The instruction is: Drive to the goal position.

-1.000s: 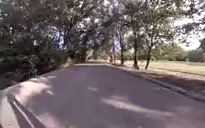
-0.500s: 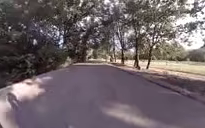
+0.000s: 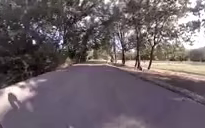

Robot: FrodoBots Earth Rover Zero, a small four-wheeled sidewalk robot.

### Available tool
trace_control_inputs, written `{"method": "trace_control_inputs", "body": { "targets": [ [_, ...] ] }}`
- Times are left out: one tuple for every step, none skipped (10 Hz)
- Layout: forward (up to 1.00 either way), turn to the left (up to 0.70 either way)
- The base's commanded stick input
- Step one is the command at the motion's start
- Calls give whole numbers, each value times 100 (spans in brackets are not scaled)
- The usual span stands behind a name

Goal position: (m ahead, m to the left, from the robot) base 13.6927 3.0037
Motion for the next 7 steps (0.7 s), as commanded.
{"method": "trace_control_inputs", "body": {
  "targets": [
    [70,0],
    [70,0],
    [70,0],
    [70,0],
    [70,0],
    [70,0],
    [70,0]
  ]
}}
